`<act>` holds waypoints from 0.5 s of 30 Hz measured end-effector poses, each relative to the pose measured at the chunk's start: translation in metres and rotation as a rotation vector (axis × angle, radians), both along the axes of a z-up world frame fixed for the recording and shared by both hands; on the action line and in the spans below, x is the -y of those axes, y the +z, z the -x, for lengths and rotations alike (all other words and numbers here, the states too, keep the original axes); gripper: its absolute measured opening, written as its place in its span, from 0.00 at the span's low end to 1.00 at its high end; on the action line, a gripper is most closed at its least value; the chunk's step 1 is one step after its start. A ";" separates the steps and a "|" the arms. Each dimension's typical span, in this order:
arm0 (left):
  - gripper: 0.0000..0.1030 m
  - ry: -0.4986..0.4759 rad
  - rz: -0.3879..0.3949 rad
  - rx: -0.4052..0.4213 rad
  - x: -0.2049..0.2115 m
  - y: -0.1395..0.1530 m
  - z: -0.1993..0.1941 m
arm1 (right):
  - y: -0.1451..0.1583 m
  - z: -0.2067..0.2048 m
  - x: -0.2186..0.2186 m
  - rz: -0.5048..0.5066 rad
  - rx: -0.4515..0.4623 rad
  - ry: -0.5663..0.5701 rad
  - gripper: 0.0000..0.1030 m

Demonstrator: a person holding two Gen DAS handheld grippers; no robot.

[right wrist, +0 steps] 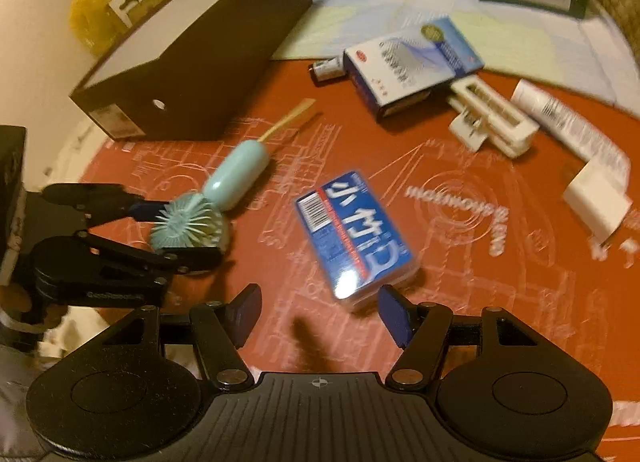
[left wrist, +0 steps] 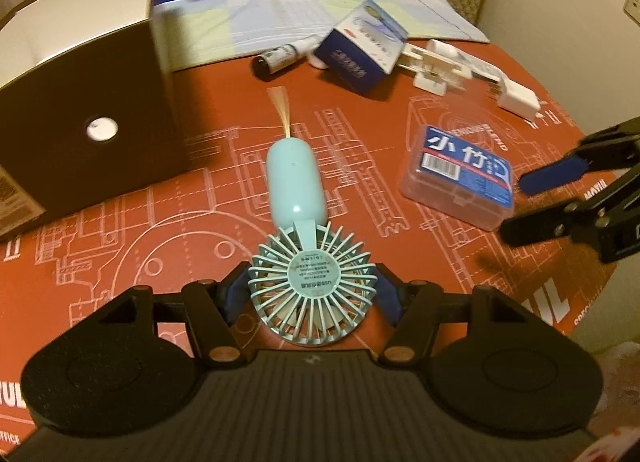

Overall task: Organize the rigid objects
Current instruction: 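Close the left gripper around the mint-green fan head while the right holds the case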

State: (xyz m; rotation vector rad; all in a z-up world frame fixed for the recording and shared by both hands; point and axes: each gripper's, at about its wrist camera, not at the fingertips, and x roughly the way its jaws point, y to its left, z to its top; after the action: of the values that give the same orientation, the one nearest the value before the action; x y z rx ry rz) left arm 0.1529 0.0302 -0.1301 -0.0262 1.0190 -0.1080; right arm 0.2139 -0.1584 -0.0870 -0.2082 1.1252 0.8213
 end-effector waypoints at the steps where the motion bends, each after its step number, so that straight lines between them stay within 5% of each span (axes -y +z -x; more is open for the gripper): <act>1: 0.59 0.009 -0.001 0.001 -0.001 0.000 0.001 | 0.002 0.000 0.000 0.013 0.026 0.003 0.61; 9: 0.59 0.056 -0.008 0.004 0.001 0.000 0.001 | 0.002 0.000 -0.017 0.098 0.188 0.081 0.61; 15: 0.59 0.115 -0.013 0.008 0.005 0.000 0.000 | -0.014 -0.007 -0.025 0.094 0.194 0.114 0.60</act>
State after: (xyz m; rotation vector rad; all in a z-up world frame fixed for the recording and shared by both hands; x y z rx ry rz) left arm 0.1531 0.0255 -0.1301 -0.0725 1.0079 0.0030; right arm 0.2213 -0.1337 -0.1009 -0.4254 0.9764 0.8310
